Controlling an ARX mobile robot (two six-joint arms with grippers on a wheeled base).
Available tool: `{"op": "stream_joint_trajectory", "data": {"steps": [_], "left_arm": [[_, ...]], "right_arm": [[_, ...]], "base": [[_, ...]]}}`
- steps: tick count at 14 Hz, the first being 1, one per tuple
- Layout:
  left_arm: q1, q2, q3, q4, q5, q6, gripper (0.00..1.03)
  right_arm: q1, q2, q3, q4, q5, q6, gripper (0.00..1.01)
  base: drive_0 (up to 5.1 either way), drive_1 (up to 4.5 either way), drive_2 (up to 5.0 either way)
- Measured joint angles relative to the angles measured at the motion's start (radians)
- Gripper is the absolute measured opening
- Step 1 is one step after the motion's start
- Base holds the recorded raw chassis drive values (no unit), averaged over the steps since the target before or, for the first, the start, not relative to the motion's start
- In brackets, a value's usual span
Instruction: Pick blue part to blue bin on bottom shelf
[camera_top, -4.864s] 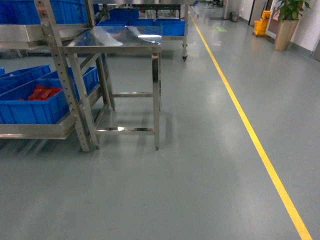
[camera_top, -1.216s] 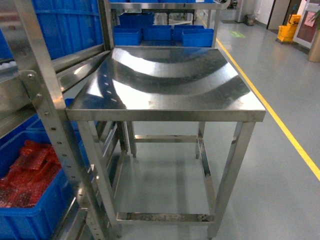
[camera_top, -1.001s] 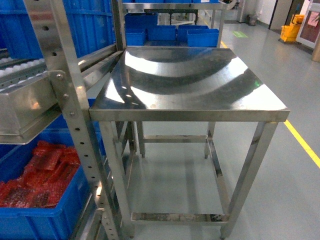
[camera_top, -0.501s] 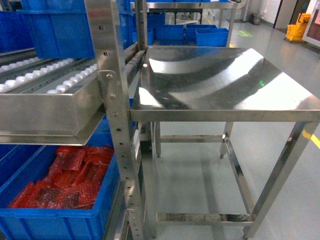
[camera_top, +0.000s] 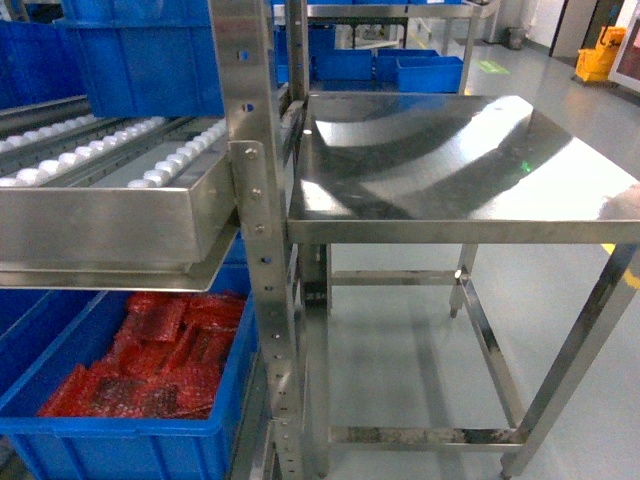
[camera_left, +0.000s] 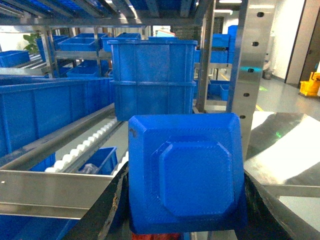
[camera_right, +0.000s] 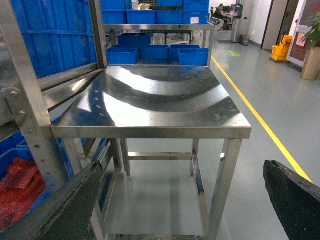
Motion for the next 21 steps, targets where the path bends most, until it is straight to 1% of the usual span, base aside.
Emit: {"op": "stream_joint_trajectory", "data": {"steps": [19, 21], "left_arm": [[0.0, 0.001, 0.0, -0.003, 0.0, 0.0, 0.45], [-0.001, 0.001, 0.0, -0.004, -0.002, 0.0, 0.45]], "right_arm": [[0.0, 0.0, 0.0, 0.002, 0.0, 0.0, 0.98], [0.0, 0.0, 0.0, 0.002, -0.004, 0.0, 0.98]], "base": [[-4.8, 2.29, 2.3], [0.0, 0.0, 0.0]]}}
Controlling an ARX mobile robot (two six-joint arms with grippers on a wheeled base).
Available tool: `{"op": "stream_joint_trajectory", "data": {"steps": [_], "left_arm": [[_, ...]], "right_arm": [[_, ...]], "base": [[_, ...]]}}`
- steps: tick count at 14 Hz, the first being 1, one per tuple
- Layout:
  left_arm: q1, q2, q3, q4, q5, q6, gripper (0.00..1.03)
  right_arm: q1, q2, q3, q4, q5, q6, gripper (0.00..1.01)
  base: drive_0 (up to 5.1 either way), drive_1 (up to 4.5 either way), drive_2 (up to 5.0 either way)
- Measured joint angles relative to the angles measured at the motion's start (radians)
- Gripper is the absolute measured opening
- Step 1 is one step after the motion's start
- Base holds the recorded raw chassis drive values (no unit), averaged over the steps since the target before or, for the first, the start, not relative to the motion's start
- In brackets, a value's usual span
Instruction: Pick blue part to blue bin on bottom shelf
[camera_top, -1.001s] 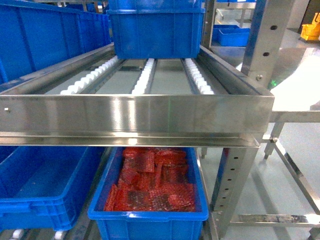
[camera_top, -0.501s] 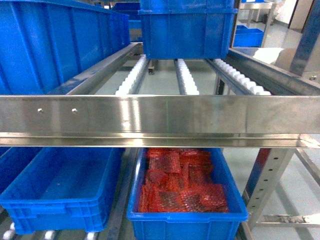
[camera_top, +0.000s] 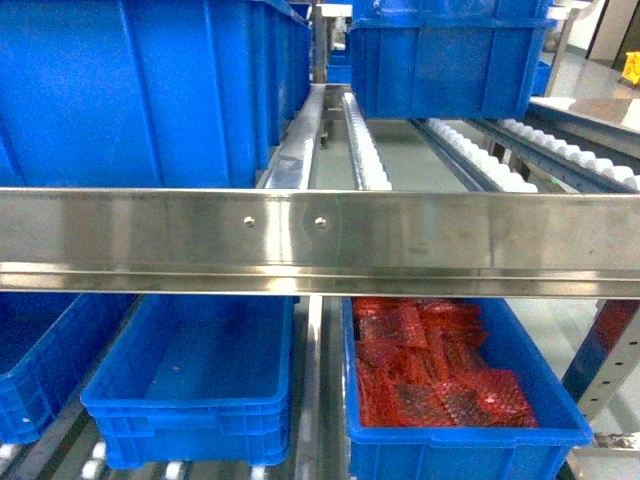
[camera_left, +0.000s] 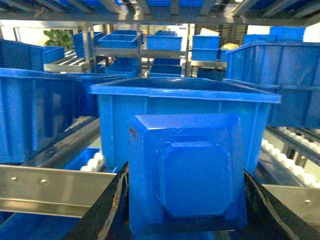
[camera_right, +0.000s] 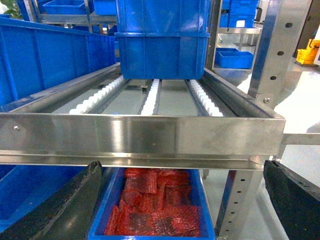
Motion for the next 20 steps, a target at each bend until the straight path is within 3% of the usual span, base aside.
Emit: {"op": "stream_joint_trajectory", "data": {"steps": [20], "left_arm": [[0.001, 0.0, 0.0, 0.003, 0.001, 0.0, 0.45]], "right_arm": [[0.0, 0.0, 0.0, 0.0, 0.0, 0.0, 0.98]], "base": [[0.0, -0.03, 0.0]]}}
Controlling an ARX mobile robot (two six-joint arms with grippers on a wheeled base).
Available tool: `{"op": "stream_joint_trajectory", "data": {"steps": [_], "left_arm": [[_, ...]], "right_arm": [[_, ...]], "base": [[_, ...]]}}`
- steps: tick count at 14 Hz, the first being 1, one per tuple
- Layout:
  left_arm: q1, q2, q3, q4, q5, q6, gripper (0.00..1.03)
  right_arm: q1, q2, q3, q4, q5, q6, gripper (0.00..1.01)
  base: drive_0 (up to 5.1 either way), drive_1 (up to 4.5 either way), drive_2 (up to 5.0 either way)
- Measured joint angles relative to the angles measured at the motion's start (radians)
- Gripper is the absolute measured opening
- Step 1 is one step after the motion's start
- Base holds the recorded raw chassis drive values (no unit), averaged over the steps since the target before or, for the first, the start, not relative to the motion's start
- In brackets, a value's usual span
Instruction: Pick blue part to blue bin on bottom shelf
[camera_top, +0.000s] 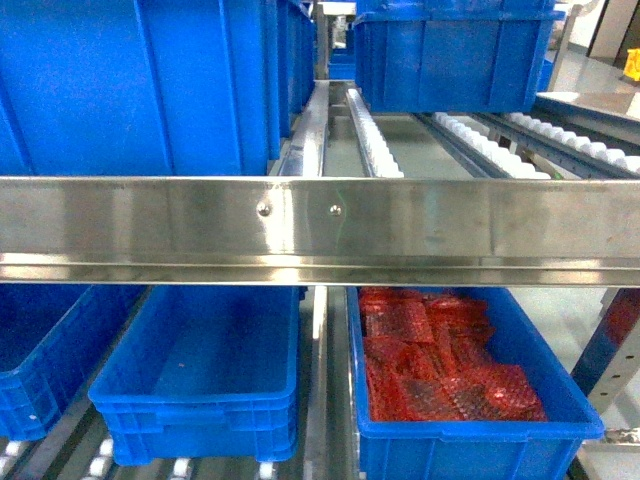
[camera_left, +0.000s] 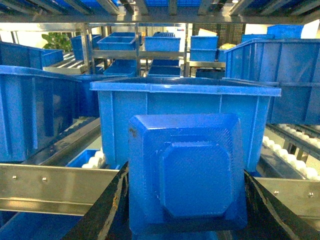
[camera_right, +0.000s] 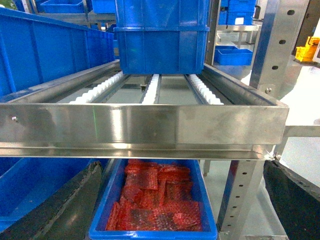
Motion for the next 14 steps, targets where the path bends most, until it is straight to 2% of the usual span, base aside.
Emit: {"op": "stream_joint_trajectory", "data": {"steps": [14], "left_arm": [[0.0, 0.0, 0.0, -0.001, 0.0, 0.0, 0.44]], "right_arm": [[0.0, 0.0, 0.0, -0.002, 0.003, 0.0, 0.98]], "base": [[0.0, 0.0, 0.0]]}}
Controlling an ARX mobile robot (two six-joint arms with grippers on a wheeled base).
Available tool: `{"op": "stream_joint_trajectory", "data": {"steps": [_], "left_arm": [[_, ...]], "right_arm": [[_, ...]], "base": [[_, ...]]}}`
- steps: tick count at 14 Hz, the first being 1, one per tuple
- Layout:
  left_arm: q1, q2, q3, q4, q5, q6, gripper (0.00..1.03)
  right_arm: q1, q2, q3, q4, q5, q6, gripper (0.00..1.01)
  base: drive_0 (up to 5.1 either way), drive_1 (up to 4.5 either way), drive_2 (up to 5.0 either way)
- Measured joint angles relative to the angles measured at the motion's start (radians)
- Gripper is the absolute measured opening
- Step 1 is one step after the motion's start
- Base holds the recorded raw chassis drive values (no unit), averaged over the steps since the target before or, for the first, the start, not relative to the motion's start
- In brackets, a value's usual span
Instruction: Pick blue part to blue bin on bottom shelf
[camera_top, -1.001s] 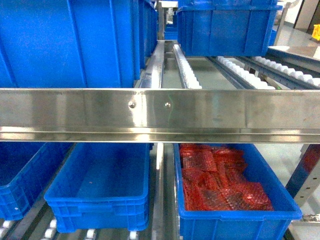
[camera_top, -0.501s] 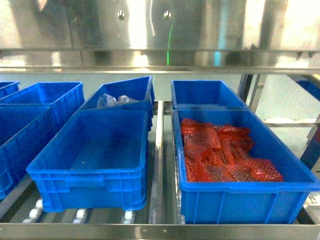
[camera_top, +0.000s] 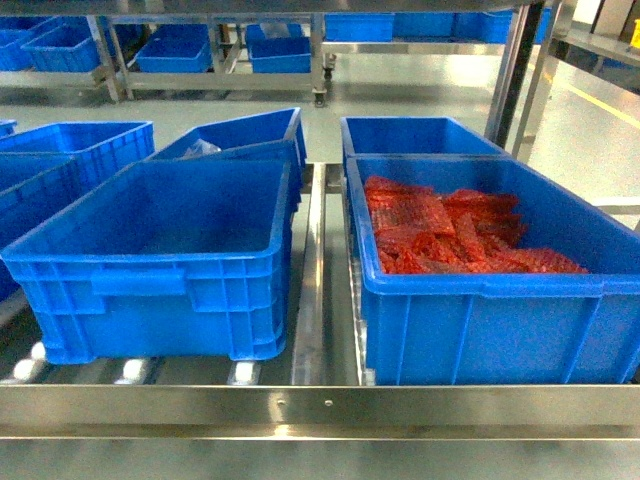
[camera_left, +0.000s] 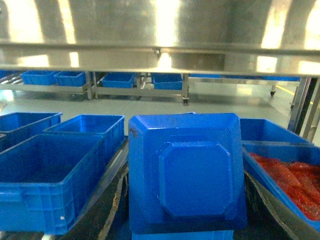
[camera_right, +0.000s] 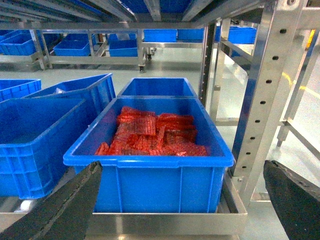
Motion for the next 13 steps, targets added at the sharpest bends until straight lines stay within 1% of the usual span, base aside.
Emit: {"op": "stream_joint_trajectory", "data": {"steps": [13], "left_arm": [[0.0, 0.0, -0.001, -0.002, 0.0, 0.0, 0.44]], "right_arm": [[0.0, 0.0, 0.0, -0.001, 0.0, 0.0, 0.98]], "base": [[0.0, 0.0, 0.0]]}}
